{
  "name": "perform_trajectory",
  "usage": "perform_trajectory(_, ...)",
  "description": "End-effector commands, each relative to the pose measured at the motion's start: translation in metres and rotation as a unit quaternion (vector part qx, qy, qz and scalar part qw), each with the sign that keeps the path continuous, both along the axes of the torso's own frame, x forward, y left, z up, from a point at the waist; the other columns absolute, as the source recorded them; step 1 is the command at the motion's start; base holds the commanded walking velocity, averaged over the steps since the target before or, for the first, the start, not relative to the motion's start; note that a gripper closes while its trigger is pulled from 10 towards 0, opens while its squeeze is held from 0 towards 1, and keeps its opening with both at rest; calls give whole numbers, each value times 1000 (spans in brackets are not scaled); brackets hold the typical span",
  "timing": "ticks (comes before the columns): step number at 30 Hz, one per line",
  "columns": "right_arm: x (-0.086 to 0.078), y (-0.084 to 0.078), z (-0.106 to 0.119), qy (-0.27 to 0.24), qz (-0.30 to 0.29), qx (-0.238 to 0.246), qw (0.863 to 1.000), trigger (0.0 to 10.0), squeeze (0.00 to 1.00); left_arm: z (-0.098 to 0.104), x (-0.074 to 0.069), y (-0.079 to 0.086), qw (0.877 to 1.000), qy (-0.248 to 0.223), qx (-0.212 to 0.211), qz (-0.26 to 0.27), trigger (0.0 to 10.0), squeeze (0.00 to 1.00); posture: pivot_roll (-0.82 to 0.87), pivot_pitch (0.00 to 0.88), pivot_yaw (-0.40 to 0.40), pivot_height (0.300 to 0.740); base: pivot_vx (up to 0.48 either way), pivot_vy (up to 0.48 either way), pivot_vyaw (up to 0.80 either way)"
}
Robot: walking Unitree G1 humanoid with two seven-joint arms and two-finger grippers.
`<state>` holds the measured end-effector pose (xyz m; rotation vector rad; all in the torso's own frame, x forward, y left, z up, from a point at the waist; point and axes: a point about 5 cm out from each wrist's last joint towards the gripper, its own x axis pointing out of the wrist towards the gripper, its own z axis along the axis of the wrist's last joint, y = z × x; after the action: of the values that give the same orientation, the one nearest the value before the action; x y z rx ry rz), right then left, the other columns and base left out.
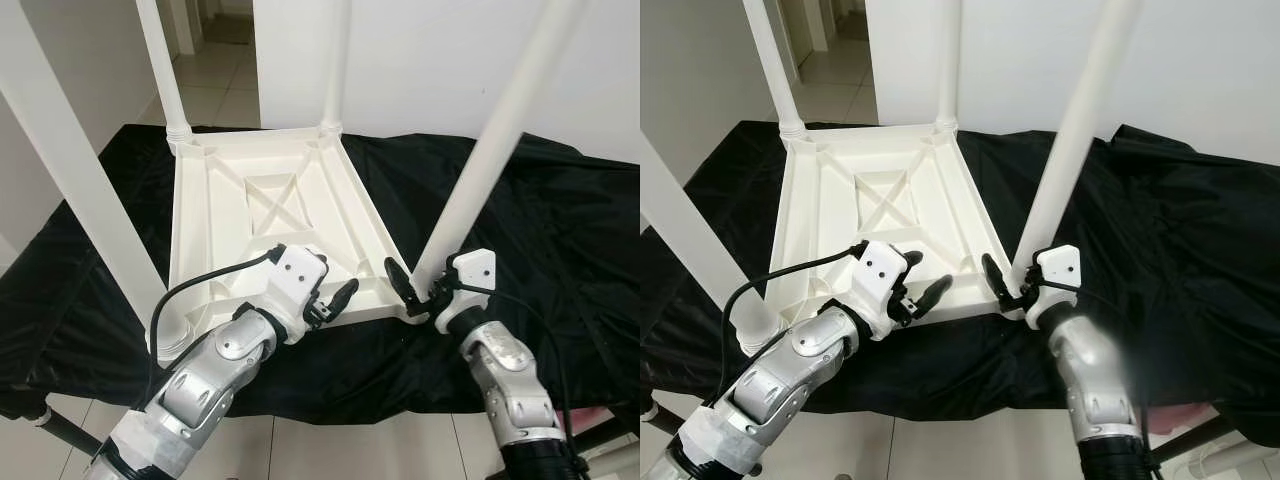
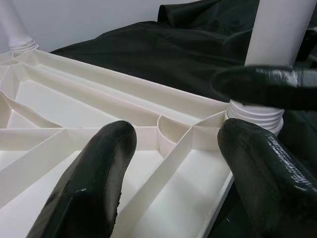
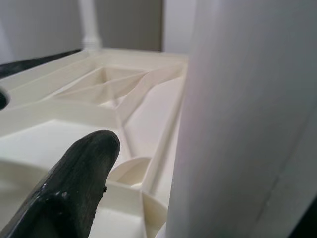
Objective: Building children table
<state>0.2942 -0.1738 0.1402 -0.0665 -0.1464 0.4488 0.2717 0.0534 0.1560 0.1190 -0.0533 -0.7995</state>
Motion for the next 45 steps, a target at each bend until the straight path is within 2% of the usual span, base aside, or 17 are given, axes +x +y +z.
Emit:
perform_trajectory(1,1,-3,-1,3,13,0,1000,10000,0,-1,-6,-7,995,4,13,-98,10000,0,-29,0,-32,740,0,0,0)
perform_trajectory(2,5,-7,-1,11,39,-6,999,10000,0,0,-5,-7,995,2,14,-98,10000,0,-29,0,-31,740,0,0,0)
perform_trajectory(6,7,-7,-1,12,52,-13,999,10000,0,0,-5,-7,995,2,14,-98,10000,0,-29,0,-27,740,0,0,0)
perform_trajectory(7,8,-8,-3,24,71,-20,997,1882,0,0,-5,-7,995,0,14,-98,10000,0,-25,0,-28,740,0,0,0)
perform_trajectory(8,9,-9,-5,33,84,-26,996,0,0,1,-4,-8,995,-1,14,-97,10000,0,-21,0,-28,740,0,0,0)
perform_trajectory(11,13,-15,-10,44,90,-38,994,0,0,2,-3,-7,995,-5,14,-95,10000,0,-15,0,-28,740,0,0,0)
perform_trajectory(20,11,-18,-16,56,98,-34,993,0,0,2,-4,-4,996,-2,11,-86,10000,0,-4,0,-20,740,0,0,0)
perform_trajectory(21,11,-18,-16,59,95,-26,993,4353,0,1,-4,-4,996,-1,11,-86,10000,0,-4,0,-18,740,0,0,0)
perform_trajectory(22,11,-18,-15,61,93,-21,994,4353,0,1,-5,-4,996,-1,11,-86,10000,0,-4,0,-19,740,0,0,0)
perform_trajectory(23,10,-18,-14,60,89,-11,994,10000,0,1,-5,-4,996,0,12,-85,10000,0,-3,0,-22,740,0,0,0)
perform_trajectory(31,9,-17,-8,47,41,11,998,10000,0,1,-5,-5,997,2,3,-75,10000,0,-9,4,-38,740,0,0,0)
perform_trajectory(35,10,-10,-8,41,-52,18,998,10000,0,-2,-6,-5,997,5,3,-73,10000,0,-18,9,-49,740,0,0,0)
perform_trajectory(39,7,-4,-7,44,-81,32,995,10000,0,-2,-7,-6,997,6,1,-72,10000,0,-22,11,-53,740,0,0,0)
perform_trajectory(41,6,-2,-5,44,-113,37,992,10000,0,-2,-6,-5,997,6,1,-71,10000,0,-21,11,-57,740,0,0,0)
perform_trajectory(42,6,-3,-4,42,-175,52,982,10000,0,-2,-4,-5,998,5,1,-67,10000,0,-25,9,-60,740,0,0,0)
perform_trajectory(44,4,-3,-4,37,-220,61,973,10000,0,-2,-3,-4,998,4,0,-65,10000,0,-27,9,-65,740,0,0,0)
perform_trajectory(45,4,-3,-4,37,-220,61,973,10000,0,-2,-3,-4,998,4,0,-65,10000,0,-27,9,-65,740,0,0,0)
